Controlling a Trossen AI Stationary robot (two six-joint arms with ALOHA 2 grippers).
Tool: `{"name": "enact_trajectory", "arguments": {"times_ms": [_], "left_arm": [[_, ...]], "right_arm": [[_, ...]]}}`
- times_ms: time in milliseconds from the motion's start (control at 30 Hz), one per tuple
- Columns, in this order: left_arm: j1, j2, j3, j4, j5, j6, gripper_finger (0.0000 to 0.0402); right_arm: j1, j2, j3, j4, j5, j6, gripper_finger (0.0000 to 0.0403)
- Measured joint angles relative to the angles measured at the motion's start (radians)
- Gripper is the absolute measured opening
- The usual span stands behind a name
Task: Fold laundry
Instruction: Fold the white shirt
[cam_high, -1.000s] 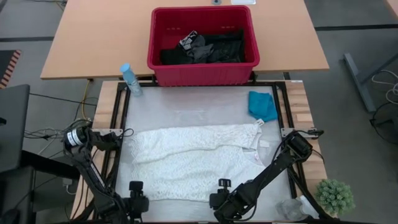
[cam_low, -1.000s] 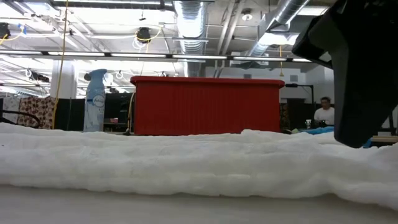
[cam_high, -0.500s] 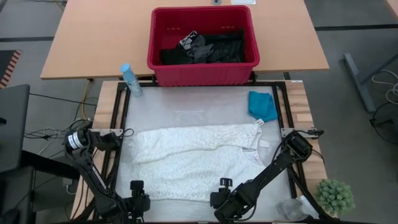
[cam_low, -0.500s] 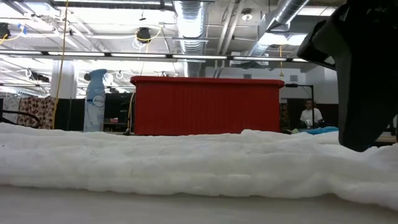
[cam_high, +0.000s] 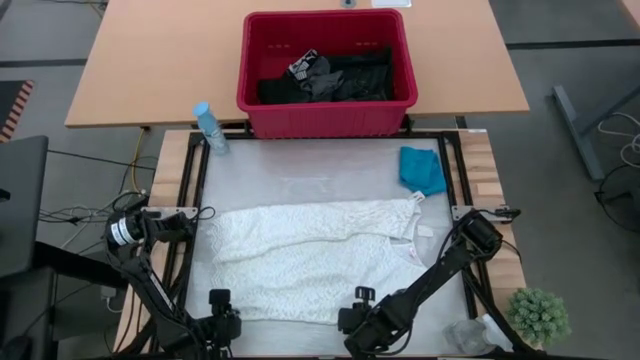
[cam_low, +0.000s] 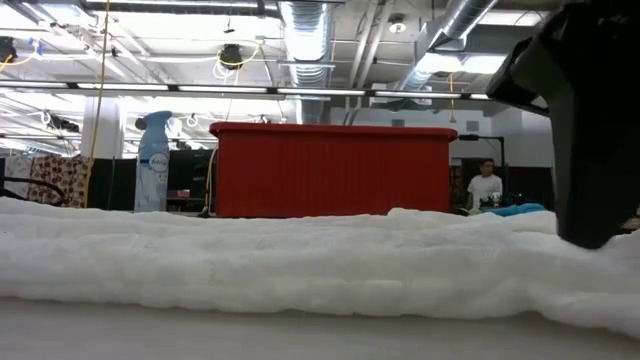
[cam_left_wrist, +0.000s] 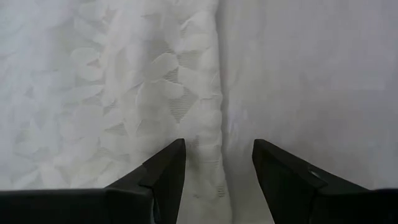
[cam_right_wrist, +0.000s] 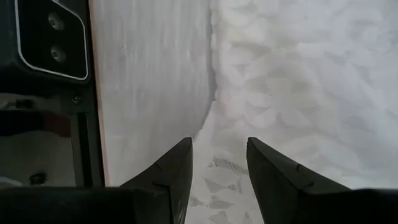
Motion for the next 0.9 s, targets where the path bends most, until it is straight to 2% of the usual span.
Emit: {"name": "enact_trajectory", "arguments": {"times_ms": [267, 467, 567, 833, 900], "left_arm": [[0.000, 0.002, -0.001, 0.007, -0.006, -0.022, 0.0170], [0.000, 0.003, -0.002, 0.011, -0.005, -0.041, 0.0142], [0.001, 0.003, -0.002, 0.013, -0.005, -0.034, 0.0116], [0.001, 0.005, -0.003, 0.018, -0.003, -0.003, 0.0020], [0.002, 0.005, -0.003, 0.016, 0.011, 0.014, 0.0006]], "right_arm": [[0.001, 0.076, 0.003, 0.009, -0.138, 0.011, 0.0175], [-0.001, 0.088, 0.003, -0.049, -0.128, 0.065, 0.0167], [-0.002, 0.089, 0.003, -0.089, -0.134, 0.069, 0.0137], [-0.012, 0.089, 0.001, -0.101, -0.166, 0.079, 0.0021], [-0.014, 0.083, 0.001, -0.102, -0.187, 0.084, 0.0014]]}}
